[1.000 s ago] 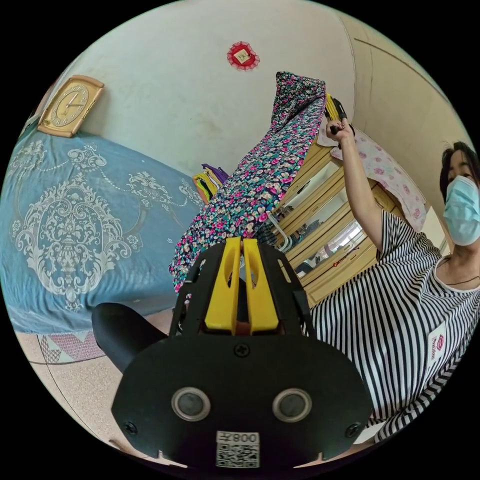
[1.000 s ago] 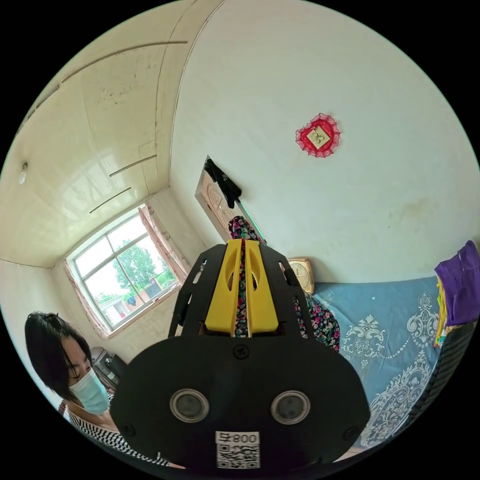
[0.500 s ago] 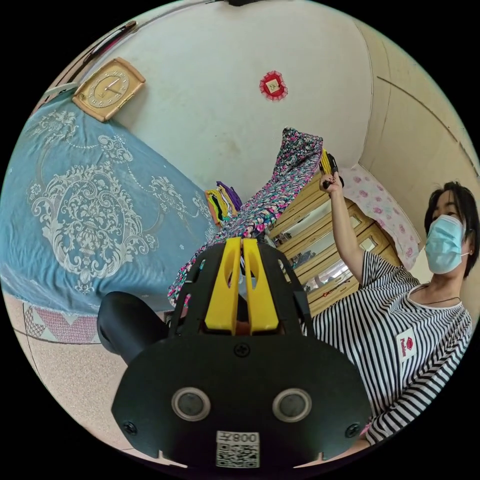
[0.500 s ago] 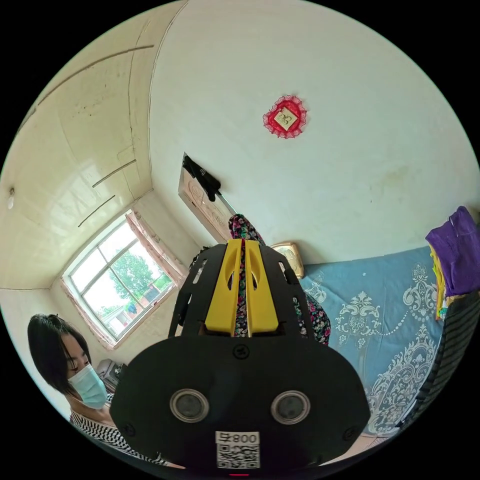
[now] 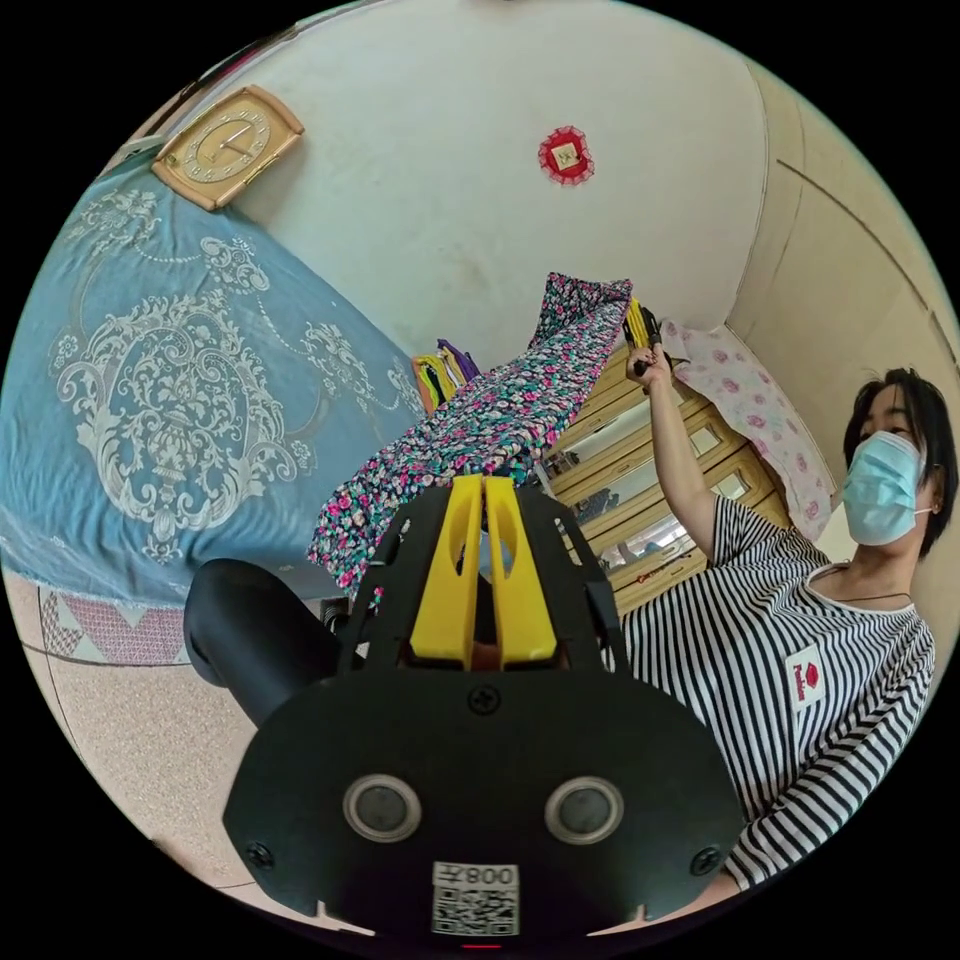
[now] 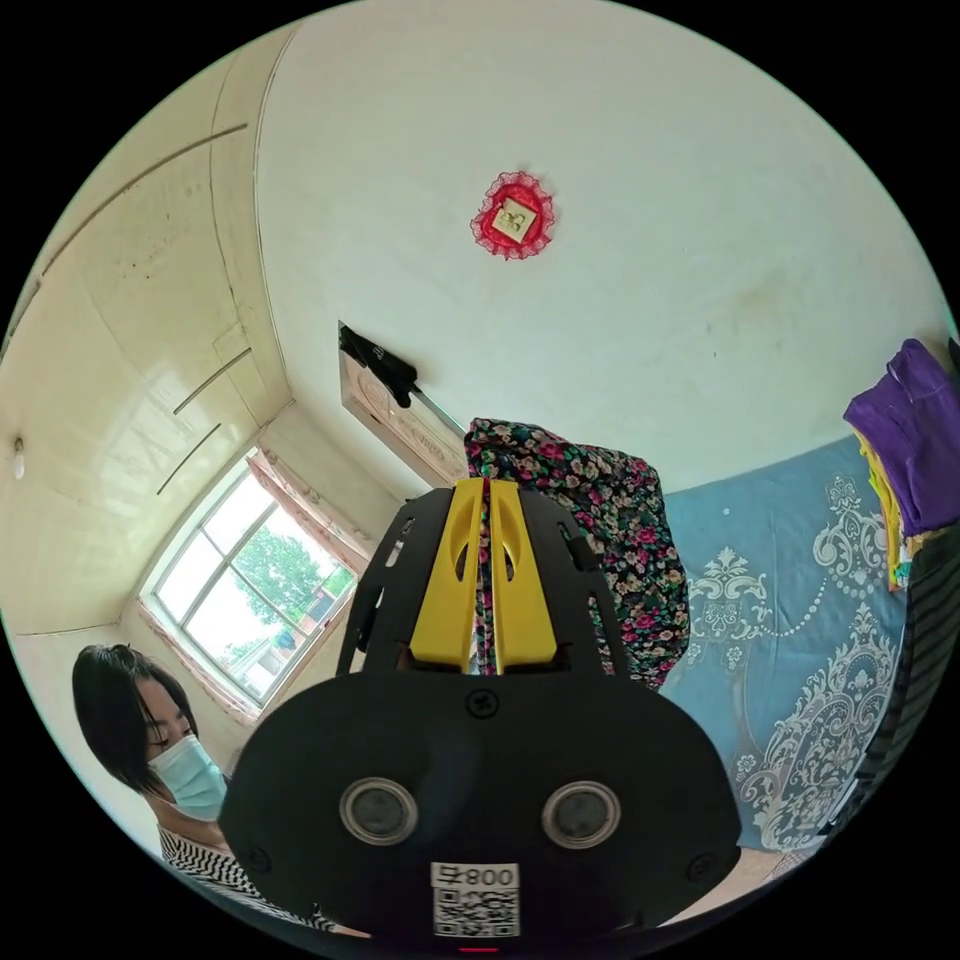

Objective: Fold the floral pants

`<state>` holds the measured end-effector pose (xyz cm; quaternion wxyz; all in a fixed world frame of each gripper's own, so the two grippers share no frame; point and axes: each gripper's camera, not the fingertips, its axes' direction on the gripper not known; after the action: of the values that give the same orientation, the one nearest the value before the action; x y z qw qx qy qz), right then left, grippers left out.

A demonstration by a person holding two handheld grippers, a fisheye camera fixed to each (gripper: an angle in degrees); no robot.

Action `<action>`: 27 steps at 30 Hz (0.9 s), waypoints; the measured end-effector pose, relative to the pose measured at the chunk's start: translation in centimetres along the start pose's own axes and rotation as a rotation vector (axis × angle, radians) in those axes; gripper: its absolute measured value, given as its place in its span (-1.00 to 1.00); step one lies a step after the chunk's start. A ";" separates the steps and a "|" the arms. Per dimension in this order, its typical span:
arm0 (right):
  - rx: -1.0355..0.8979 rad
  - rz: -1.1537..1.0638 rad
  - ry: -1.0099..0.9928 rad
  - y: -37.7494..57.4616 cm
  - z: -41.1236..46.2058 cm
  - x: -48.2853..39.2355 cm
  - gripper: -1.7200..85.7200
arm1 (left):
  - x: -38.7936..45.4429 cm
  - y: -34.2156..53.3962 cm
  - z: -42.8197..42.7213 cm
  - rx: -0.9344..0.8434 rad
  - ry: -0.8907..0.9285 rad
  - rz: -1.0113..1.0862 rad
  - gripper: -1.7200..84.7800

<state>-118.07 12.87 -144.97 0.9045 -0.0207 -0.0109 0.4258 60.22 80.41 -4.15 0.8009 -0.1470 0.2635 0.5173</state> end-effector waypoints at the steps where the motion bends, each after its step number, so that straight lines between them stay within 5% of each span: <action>1: -0.004 -0.004 0.005 -0.2 -0.1 0.0 -0.95 | 0.0 -0.3 -0.3 0.021 0.017 -0.008 -0.96; 14: 0.018 0.004 -0.027 -0.7 -5.3 2.7 -0.95 | 3.1 -9.5 -9.3 0.203 -0.108 0.122 -0.96; 22: 0.121 -0.099 -0.117 0.8 -9.2 0.3 -0.95 | 10.1 -25.1 -16.5 0.356 -0.418 0.357 -0.96; 27: 0.038 0.005 0.075 5.2 -7.5 6.0 -0.95 | 7.9 -35.9 -13.9 0.288 -0.615 0.308 -0.96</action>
<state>-117.93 20.59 -152.72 0.9034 -0.0193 0.0313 0.4273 91.52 64.13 -21.37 0.7678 0.1711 0.0997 0.6093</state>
